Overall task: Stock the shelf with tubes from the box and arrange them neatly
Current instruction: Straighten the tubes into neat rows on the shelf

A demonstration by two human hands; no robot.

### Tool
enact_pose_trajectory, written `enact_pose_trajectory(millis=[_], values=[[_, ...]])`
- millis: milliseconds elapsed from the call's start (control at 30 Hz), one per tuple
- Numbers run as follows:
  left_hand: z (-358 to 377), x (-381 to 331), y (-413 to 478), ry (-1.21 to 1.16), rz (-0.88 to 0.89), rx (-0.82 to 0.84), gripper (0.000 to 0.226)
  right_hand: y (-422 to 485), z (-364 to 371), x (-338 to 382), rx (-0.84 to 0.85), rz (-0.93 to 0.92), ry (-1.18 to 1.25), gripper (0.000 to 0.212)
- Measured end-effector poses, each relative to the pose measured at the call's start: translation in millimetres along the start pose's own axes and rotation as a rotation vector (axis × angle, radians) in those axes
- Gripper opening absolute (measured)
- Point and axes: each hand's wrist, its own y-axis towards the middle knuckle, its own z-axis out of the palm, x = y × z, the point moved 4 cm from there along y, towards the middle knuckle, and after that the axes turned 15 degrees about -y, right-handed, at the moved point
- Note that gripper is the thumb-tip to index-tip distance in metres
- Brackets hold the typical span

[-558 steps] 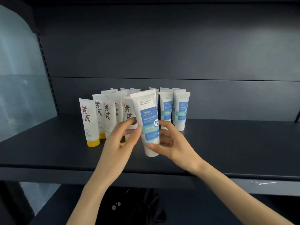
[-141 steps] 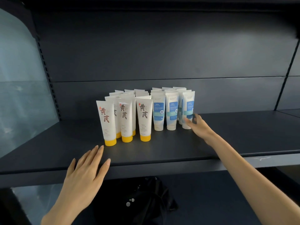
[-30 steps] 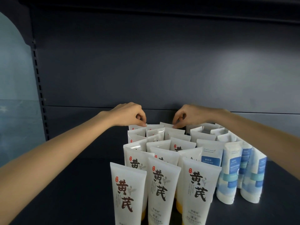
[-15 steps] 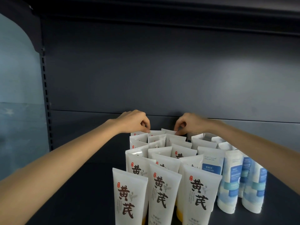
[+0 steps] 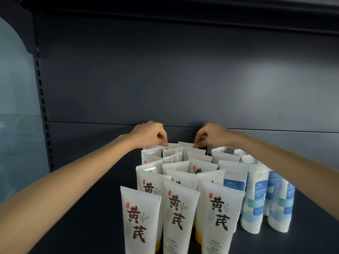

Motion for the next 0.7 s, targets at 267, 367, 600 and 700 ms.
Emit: enact_pose_trajectory(millis=[267, 367, 600, 700], values=[[0.8, -5.4, 0.9, 0.023, 0.012, -0.011, 0.012, -2.0, 2.1, 0.6, 0.017, 0.025, 0.027, 0.015], [3.2, -7.3, 2.1, 0.043, 0.038, -0.079, 0.013, -3.8, 0.1, -2.8, 0.014, 0.044, 0.057, 0.009], [4.3, -5.1, 1.3, -0.049, 0.015, -0.11, 0.012, -11.9, 0.6, -11.0, 0.021, 0.059, 0.086, 0.007], [5.5, -7.8, 1.8, -0.018, 0.015, -0.071, 0.014, -12.9, 1.4, -10.0, 0.029, 0.048, 0.114, 0.008]])
